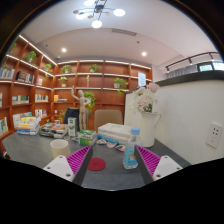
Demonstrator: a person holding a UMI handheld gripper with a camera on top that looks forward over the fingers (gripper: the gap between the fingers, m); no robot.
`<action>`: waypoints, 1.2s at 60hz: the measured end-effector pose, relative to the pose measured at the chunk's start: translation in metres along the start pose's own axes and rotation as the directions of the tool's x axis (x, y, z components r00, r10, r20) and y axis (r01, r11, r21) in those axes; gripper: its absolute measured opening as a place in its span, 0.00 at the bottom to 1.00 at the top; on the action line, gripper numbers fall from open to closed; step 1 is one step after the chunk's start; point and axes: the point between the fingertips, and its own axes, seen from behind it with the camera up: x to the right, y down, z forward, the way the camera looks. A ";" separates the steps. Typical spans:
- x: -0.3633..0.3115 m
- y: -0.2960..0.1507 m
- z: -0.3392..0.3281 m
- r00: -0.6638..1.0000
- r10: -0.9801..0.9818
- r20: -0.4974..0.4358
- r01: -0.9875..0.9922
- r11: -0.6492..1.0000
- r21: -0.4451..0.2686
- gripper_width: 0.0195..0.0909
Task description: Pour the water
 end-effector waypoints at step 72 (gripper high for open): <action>0.043 0.026 0.154 0.941 -0.338 0.025 0.339 0.940 -0.040 0.13</action>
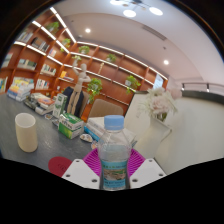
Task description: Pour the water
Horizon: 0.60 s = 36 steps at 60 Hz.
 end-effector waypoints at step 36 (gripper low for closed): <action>-0.145 -0.097 -0.004 0.214 -0.964 -0.160 0.975 0.200 0.100 0.13</action>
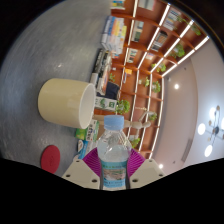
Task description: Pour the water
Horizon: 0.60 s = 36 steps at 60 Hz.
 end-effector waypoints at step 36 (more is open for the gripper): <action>0.006 0.004 0.003 0.995 0.100 0.029 -0.100 0.995 -0.007 0.14</action>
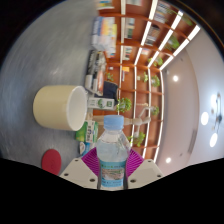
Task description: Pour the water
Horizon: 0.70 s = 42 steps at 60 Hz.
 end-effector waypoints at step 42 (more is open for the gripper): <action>-0.065 0.036 -0.001 -0.171 0.962 0.215 -0.974 -0.131 -0.187 0.14</action>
